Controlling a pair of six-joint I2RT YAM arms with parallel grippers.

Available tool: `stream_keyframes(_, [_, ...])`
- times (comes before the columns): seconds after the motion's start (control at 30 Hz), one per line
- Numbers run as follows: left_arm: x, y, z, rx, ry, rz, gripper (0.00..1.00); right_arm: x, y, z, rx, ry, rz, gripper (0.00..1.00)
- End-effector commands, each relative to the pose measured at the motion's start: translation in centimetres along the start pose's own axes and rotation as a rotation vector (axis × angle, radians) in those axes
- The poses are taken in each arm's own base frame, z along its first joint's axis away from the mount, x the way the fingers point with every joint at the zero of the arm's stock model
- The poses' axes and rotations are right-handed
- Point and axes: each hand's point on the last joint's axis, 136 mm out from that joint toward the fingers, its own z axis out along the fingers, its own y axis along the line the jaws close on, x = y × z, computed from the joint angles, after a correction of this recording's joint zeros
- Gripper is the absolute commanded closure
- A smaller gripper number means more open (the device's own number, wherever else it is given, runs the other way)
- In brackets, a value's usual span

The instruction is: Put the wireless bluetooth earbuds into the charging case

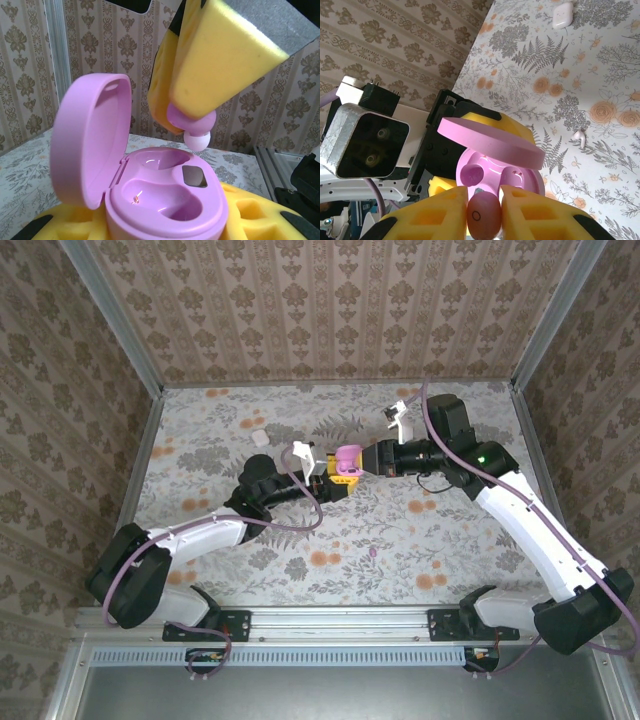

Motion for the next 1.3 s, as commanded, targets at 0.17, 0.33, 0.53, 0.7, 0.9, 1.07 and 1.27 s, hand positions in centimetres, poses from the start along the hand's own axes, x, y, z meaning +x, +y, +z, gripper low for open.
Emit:
stream_keyframes(0.17, [-2.4,-0.9,0.4,0.043,-0.057,0.032,0.65,-0.3,-0.2,0.3,0.024,-0.001,-0.034,0.75])
stream_keyframes(0.33, [-2.4,-1.0,0.4,0.050,-0.056,0.033,0.65,-0.6,-0.2,0.3,0.029,-0.018,-0.036,0.75])
stream_keyframes(0.53, [-2.5,-1.0,0.4,0.051,-0.057,0.029,0.65,-0.7,0.1,0.4,0.015,-0.022,-0.040,0.76])
stream_keyframes(0.7, [-2.5,-0.9,0.5,0.050,-0.058,0.027,0.65,-0.8,0.6,0.6,-0.004,-0.026,-0.047,0.76])
stream_keyframes(0.9, [-2.6,-0.9,0.5,0.050,-0.061,0.029,0.65,-0.4,-0.5,0.5,0.054,-0.019,-0.056,0.74])
stream_keyframes(1.07, [-2.8,-1.0,0.5,0.050,-0.067,0.030,0.65,-0.3,-0.7,0.2,0.072,-0.018,-0.066,0.71])
stream_keyframes(1.27, [-3.0,-1.0,0.5,0.050,-0.071,0.031,0.65,-0.5,-0.5,0.1,0.073,-0.022,-0.073,0.70])
